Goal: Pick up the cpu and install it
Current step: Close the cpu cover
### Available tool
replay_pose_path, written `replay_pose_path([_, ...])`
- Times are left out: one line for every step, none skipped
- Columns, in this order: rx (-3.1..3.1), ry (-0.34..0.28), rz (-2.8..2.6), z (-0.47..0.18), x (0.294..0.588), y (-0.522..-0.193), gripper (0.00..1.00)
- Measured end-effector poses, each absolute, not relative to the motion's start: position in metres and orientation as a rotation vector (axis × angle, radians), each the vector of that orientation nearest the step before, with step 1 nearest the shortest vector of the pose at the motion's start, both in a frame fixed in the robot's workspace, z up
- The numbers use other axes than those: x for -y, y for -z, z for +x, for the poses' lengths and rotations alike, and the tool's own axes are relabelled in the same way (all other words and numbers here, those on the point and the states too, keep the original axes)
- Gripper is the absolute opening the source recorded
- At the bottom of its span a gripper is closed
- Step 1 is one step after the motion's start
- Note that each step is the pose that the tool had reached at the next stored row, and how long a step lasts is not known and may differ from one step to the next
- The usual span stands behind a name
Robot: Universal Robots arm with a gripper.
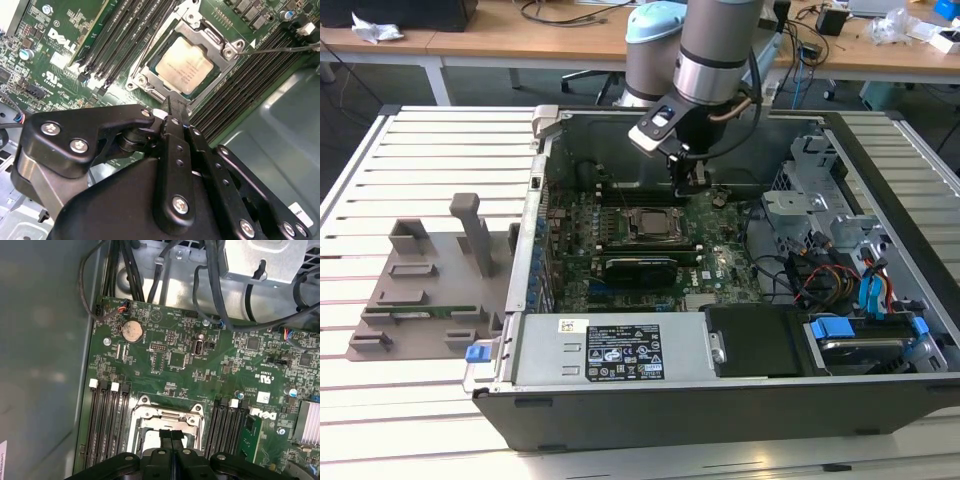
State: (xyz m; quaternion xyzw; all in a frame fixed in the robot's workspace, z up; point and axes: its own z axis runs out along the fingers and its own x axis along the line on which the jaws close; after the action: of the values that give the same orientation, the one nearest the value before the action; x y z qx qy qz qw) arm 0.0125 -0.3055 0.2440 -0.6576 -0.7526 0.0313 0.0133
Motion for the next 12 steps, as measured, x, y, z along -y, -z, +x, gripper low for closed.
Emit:
replay_pose_path([2.345, -0.097, -2.048, 0.0121, 0.3055, -0.2437, 0.11])
replay_pose_path([2.345, -0.097, -2.048, 0.0116, 0.3055, -0.2435, 0.11])
replay_pose_path([2.345, -0.097, -2.048, 0.0112, 0.3055, -0.2432, 0.11])
replay_pose_path([2.345, -0.097, -2.048, 0.0109, 0.3055, -0.2429, 0.11])
replay_pose_path([2.345, -0.097, -2.048, 0.0102, 0.3055, -0.2426, 0.11])
replay_pose_path([2.345, -0.097, -2.048, 0.0098, 0.3055, -0.2423, 0.11])
replay_pose_path([2.345, -0.097, -2.049, 0.009, 0.3055, -0.242, 0.11])
replay_pose_path([2.345, -0.097, -2.049, 0.0086, 0.3055, -0.2419, 0.11])
replay_pose_path([2.345, -0.098, -2.049, 0.0083, 0.3055, -0.2417, 0.11])
replay_pose_path([2.345, -0.097, -2.049, 0.0081, 0.3055, -0.2414, 0.11])
replay_pose_path([2.345, -0.097, -2.048, 0.0077, 0.3055, -0.2407, 0.11])
replay_pose_path([2.345, -0.097, -2.048, 0.0075, 0.3055, -0.2401, 0.11])
